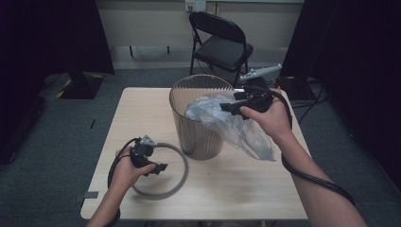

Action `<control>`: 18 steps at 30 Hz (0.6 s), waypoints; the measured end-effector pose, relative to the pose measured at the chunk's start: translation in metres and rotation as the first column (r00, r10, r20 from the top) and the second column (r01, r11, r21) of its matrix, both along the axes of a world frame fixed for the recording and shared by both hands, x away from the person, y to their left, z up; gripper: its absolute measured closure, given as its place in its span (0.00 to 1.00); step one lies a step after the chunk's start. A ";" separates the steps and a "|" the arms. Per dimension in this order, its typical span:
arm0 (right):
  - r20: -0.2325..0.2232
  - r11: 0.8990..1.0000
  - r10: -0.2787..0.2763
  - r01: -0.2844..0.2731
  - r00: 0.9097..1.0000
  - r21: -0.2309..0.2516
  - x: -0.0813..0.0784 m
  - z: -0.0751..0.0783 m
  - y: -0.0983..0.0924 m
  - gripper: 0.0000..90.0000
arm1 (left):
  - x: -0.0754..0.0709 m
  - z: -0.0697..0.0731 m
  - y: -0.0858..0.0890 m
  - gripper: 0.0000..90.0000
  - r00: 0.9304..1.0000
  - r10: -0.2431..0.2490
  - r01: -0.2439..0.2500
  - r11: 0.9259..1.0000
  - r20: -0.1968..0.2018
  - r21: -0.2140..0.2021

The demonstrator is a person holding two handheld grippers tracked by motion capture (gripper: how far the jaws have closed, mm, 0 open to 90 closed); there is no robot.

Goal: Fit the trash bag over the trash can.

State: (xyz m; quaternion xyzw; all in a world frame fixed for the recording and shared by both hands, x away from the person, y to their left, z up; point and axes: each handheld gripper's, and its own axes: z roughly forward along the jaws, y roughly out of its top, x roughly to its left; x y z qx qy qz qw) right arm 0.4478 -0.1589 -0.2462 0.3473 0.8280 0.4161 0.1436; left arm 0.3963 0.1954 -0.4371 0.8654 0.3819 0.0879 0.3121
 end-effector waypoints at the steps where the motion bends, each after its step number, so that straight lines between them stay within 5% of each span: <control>1: -0.005 1.000 0.000 0.000 1.000 0.000 0.000 0.000 -0.002 0.34 | 0.001 0.004 -0.001 0.18 1.000 -0.012 0.012 1.000 0.001 0.001; 8: -0.022 1.000 0.006 -0.007 1.000 -0.027 -0.003 0.000 -0.004 0.50 | 0.003 0.033 -0.006 0.18 0.999 -0.035 0.035 0.999 0.011 -0.011; 18: -0.060 1.000 0.030 -0.030 0.998 -0.002 -0.009 0.004 0.004 0.62 | 0.006 0.077 -0.011 0.18 0.997 -0.056 0.057 0.998 0.051 -0.019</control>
